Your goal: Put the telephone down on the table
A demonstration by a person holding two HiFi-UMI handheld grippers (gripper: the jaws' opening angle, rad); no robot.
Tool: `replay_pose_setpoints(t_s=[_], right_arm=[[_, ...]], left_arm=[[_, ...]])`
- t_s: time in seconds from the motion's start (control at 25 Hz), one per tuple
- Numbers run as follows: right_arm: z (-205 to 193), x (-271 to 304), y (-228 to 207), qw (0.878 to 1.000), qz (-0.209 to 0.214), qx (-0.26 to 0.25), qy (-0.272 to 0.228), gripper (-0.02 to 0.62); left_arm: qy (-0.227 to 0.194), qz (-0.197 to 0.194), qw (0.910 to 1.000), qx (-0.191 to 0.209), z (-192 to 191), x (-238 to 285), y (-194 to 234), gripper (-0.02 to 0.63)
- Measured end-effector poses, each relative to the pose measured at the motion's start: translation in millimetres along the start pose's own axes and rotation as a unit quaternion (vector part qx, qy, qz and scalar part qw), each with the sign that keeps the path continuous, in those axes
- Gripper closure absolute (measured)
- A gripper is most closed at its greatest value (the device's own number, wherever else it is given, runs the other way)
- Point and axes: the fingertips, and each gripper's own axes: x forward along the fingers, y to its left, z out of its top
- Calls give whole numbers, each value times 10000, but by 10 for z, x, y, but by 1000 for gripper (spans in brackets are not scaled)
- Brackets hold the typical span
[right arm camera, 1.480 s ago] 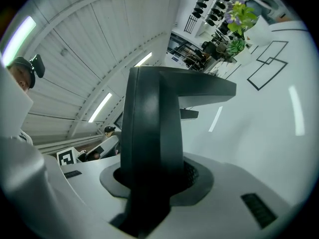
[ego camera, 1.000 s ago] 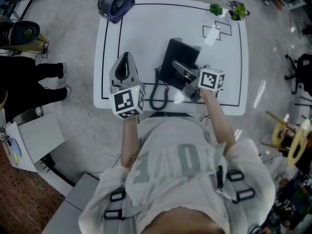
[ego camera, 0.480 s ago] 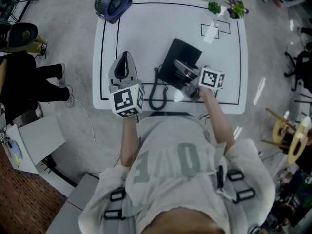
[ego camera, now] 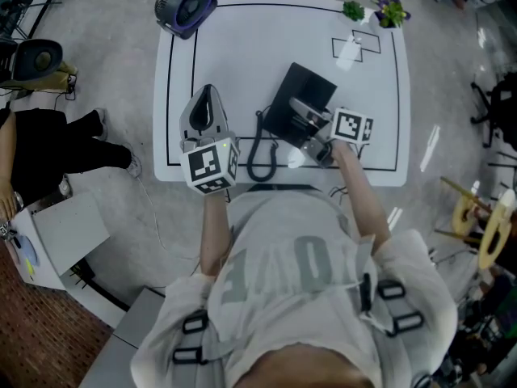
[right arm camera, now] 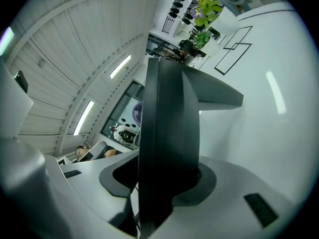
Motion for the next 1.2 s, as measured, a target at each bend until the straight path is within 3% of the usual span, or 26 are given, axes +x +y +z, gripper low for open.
replay_pose_setpoints(t_s=[0.4, 0.8, 1.2], right_arm=[[-20, 57, 1, 9994, -205, 274, -29, 392], [-48, 28, -118, 9946, -888, 495, -224, 303], [-71, -45, -179, 9884, -1306, 606, -483, 279]], left_arm=[[57, -44, 10000, 7, -40, -7, 10, 600], [78, -168, 9998, 33, -51, 9, -44, 600], [74, -308, 9995, 24, -55, 69, -91, 600]])
